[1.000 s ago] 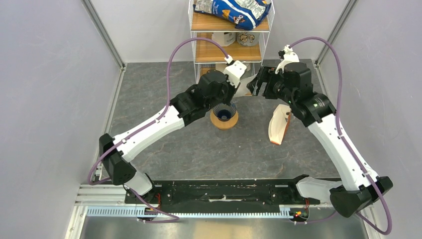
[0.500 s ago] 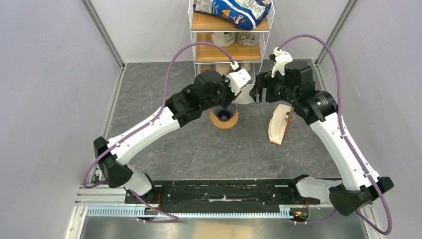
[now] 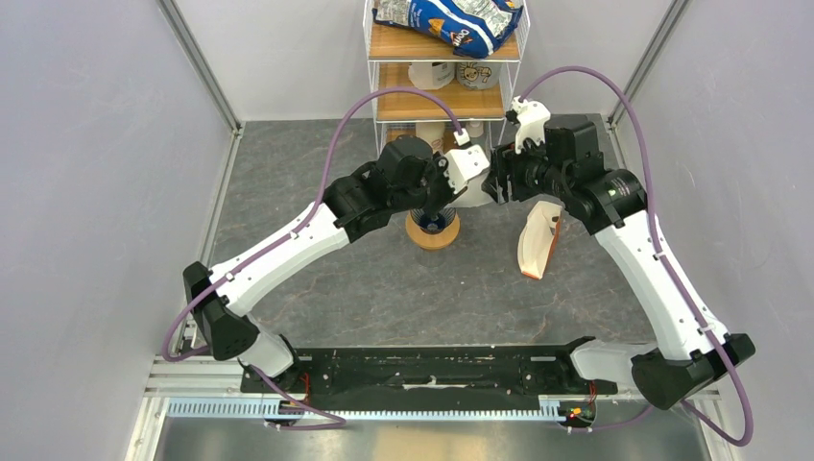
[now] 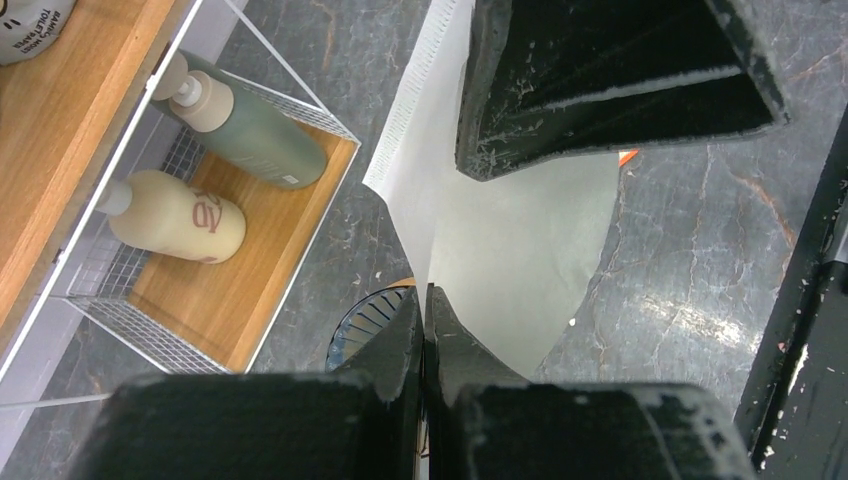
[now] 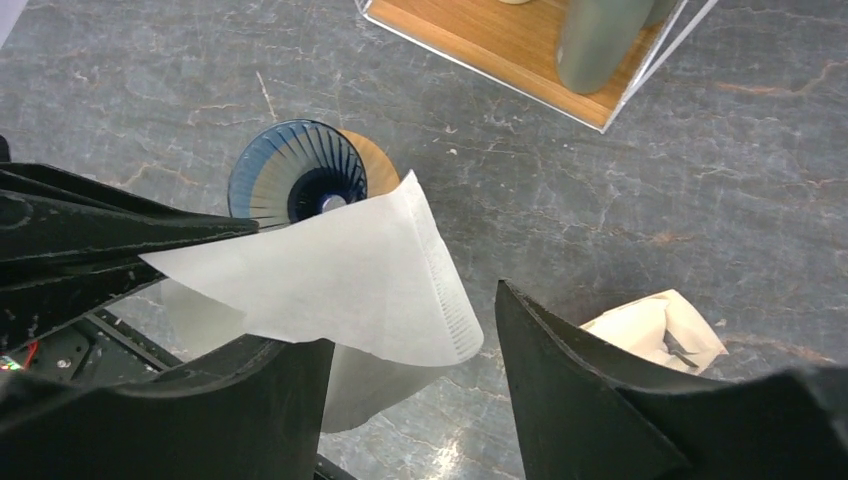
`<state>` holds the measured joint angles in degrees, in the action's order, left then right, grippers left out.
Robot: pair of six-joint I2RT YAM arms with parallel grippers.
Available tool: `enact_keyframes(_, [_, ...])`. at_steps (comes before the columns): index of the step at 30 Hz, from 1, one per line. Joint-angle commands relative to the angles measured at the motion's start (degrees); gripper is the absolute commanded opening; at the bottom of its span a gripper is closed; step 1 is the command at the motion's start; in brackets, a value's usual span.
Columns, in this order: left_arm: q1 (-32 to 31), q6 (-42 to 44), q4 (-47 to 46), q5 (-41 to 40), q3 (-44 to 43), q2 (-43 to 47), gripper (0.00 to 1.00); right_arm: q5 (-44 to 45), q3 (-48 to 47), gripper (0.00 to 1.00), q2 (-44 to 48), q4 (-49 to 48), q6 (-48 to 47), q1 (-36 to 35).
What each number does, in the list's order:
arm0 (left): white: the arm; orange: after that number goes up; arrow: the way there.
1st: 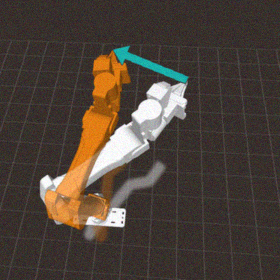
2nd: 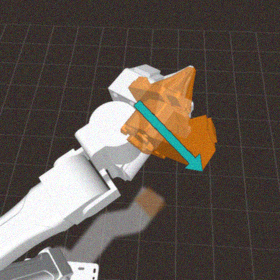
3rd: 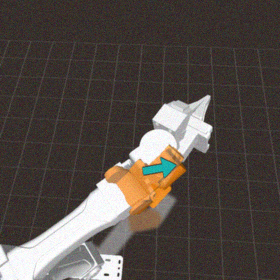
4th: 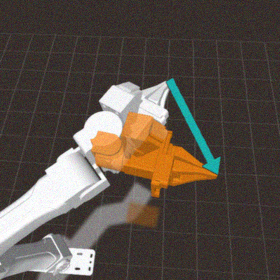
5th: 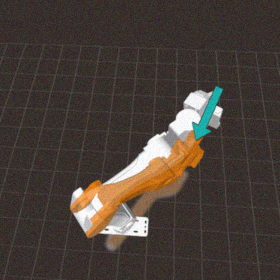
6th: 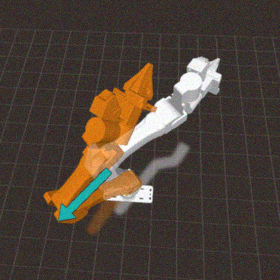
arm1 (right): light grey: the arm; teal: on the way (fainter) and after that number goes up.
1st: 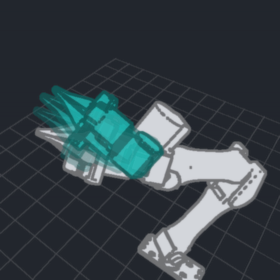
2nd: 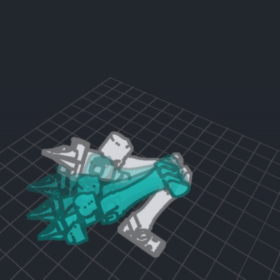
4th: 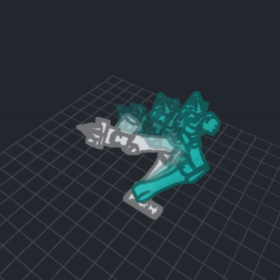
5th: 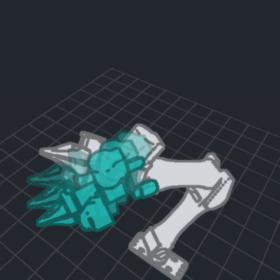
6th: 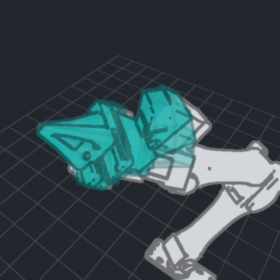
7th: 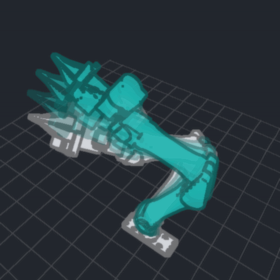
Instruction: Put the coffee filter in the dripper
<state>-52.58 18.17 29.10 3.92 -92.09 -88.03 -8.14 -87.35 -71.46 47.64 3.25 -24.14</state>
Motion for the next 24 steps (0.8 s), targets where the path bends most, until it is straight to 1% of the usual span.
enact_keyframes(1, [-0.07,2.21,0.31,1.46,-2.21,-0.14,0.02,-3.04,-2.65,0.62,-0.45,0.05,-2.18,0.12])
enact_keyframes(3, [-0.06,2.13,0.25,1.43,-2.21,-0.07,0.02,-4.07,-2.74,0.55,-0.52,0.09,-2.55,0.07])
enact_keyframes(11, [-0.07,1.81,-0.01,0.4,-2.21,-0.14,0.02,-5.77,-2.91,0.37,-0.85,0.78,-2.72,0.13])
enact_keyframes(18, [-0.09,-0.11,-1.21,-2.14,-1.77,0.3,0.02,-6.04,-2.82,0.29,-0.94,0.63,-2.53,0.06])
enact_keyframes(24, [-0.07,-3.44,-2.11,-3.73,-2.21,0.01,0.02,-7.0,-2.82,0.25,-1.48,-0.05,-1.11,0.02])
